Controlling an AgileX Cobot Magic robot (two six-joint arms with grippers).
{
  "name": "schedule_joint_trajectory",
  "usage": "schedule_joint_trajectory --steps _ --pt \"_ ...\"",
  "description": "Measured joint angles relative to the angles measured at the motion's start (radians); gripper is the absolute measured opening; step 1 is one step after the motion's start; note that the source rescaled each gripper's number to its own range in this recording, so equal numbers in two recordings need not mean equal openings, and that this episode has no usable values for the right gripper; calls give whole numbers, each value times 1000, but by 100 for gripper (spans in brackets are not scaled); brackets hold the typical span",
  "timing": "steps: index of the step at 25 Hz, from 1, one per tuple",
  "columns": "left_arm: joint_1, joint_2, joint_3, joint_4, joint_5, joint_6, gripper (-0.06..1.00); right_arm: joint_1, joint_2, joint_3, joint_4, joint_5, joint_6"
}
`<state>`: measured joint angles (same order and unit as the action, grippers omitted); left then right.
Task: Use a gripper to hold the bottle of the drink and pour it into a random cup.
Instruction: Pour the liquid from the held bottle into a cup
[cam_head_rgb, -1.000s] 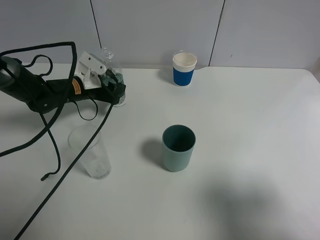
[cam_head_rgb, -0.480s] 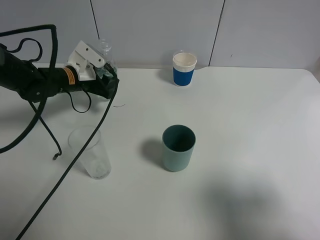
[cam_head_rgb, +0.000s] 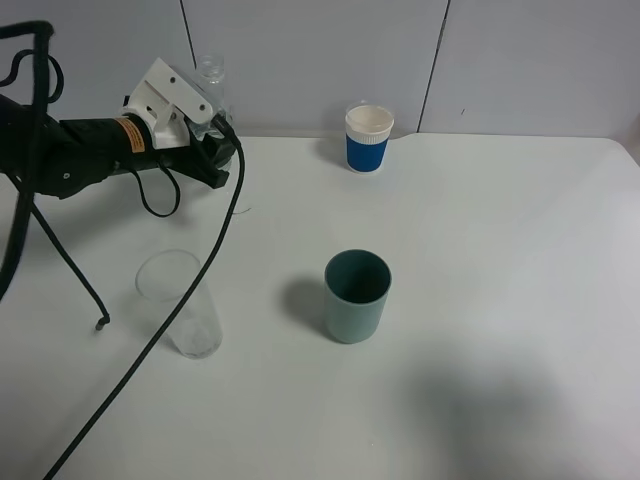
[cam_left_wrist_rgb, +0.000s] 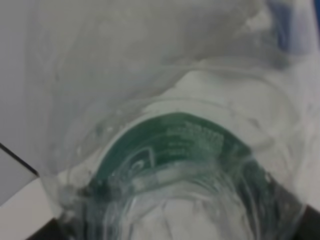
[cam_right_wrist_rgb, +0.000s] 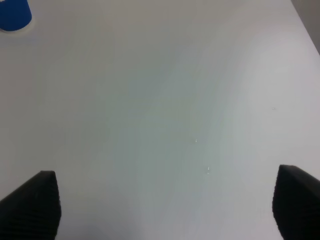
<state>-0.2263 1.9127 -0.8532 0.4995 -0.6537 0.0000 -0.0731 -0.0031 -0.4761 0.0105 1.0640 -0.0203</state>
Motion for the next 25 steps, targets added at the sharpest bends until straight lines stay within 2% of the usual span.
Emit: schedule_joint_trajectory --steps 12,25 --pt "-113 -78 73 -207 4 204 0 0 0 0 0 0 0" --pt "-262 -115 86 -398 19 435 0 0 0 0 0 0 0"
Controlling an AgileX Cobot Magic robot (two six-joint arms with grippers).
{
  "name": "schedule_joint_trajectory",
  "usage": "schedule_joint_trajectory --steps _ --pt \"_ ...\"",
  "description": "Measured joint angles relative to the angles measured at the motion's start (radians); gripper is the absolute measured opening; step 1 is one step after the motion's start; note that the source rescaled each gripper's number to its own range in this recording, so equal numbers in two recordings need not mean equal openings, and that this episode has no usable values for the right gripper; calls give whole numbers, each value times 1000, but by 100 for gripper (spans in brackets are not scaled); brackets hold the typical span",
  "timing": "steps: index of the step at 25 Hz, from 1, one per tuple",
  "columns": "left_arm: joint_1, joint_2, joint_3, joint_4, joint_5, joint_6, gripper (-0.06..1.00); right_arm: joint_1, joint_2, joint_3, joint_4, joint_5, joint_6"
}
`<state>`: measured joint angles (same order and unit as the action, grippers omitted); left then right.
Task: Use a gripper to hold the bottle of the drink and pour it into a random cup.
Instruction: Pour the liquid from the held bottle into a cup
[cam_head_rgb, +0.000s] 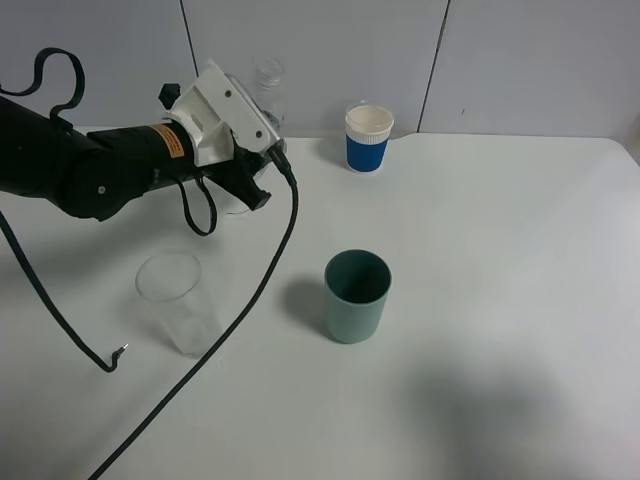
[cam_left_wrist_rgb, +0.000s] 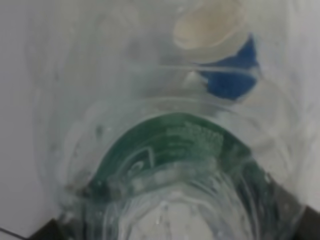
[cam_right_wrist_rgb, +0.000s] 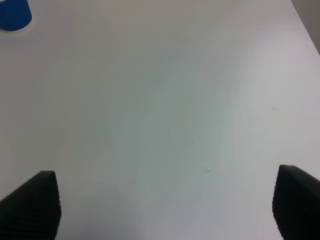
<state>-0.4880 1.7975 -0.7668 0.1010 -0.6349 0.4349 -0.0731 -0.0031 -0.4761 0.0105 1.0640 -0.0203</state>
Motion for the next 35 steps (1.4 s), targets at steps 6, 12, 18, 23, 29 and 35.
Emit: schedule_joint_trajectory --steps 6,12,18,23,29,35 --pt "-21 -24 50 -46 -21 84 0 0 0 0 0 0 0" --pt "-44 -38 72 -54 -47 137 0 0 0 0 0 0 0" --pt "-103 -42 73 -121 -70 241 0 0 0 0 0 0 0" --pt "-143 -42 74 -179 -76 331 0 0 0 0 0 0 0" --pt "-173 -42 74 -242 -90 454 0 0 0 0 0 0 0" --pt "-206 -42 74 -306 -100 566 0 0 0 0 0 0 0"
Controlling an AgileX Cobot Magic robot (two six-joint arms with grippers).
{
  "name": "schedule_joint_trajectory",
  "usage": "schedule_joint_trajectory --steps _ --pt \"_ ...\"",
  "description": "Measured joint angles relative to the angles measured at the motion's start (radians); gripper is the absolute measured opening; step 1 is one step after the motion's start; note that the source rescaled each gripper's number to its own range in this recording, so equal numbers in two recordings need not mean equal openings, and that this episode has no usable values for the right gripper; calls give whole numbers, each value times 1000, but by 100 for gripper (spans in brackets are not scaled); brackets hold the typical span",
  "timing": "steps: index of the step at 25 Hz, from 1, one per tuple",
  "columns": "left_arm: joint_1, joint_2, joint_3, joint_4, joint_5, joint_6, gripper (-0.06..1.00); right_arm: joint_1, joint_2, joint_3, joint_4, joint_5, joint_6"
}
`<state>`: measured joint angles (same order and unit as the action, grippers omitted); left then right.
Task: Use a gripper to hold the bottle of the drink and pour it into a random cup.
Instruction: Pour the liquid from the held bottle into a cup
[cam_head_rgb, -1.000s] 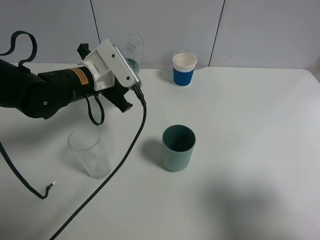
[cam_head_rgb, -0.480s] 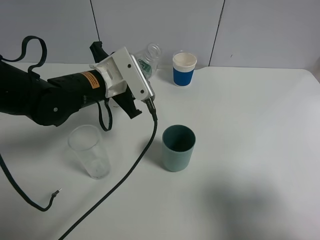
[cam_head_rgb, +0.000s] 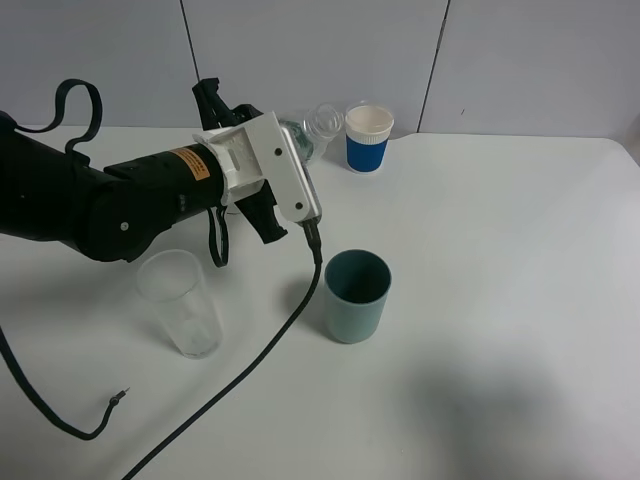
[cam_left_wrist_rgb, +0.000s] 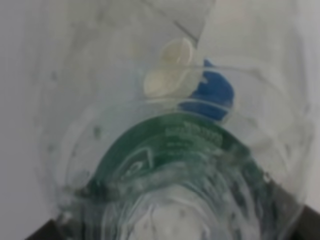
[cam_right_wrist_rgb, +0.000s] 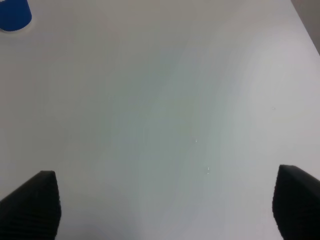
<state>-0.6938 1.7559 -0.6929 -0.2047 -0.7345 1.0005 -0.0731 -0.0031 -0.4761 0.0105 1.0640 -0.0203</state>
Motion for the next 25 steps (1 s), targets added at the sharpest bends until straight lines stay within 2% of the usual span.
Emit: schedule_joint_trajectory --steps 16,25 --pt "-4 0 0 -32 -43 129 0 0 0 0 0 0 0" --pt "-4 0 4 -30 -47 141 0 0 0 0 0 0 0"
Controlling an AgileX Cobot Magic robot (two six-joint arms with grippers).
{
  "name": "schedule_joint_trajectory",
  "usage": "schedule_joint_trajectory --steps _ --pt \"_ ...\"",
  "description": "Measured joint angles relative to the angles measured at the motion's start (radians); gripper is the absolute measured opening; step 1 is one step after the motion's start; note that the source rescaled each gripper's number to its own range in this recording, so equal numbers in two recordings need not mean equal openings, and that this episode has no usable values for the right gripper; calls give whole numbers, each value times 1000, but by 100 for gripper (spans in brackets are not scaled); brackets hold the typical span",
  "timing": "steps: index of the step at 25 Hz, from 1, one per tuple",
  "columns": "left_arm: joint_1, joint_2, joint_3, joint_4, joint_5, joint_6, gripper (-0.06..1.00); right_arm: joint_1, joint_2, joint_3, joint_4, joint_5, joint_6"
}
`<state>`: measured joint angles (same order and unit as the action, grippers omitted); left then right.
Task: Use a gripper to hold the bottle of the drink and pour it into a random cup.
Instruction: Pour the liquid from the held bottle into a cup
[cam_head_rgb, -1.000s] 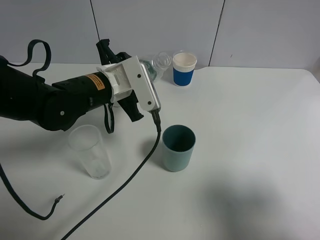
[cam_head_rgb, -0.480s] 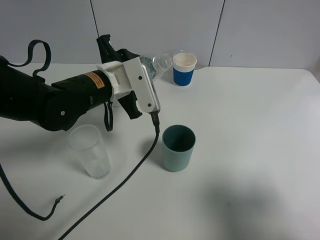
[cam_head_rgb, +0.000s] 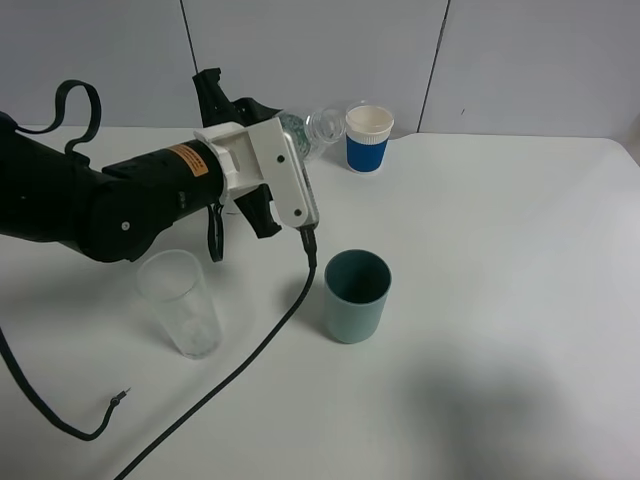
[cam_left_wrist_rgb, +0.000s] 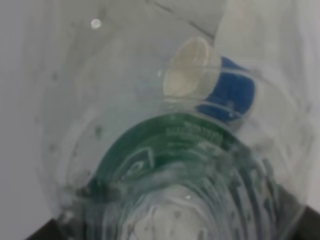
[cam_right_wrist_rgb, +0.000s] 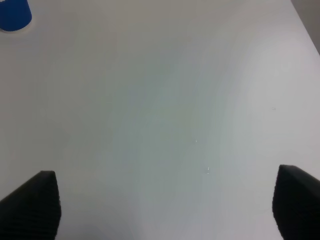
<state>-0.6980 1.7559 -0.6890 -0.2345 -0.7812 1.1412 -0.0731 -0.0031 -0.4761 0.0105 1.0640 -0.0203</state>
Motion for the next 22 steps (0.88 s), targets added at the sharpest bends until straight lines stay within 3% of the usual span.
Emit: schedule_joint_trajectory --steps 9,22 --pt "-15 0 48 14 -13 13 0 0 0 0 0 0 0" --pt "-56 0 50 14 -27 172 0 0 0 0 0 0 0"
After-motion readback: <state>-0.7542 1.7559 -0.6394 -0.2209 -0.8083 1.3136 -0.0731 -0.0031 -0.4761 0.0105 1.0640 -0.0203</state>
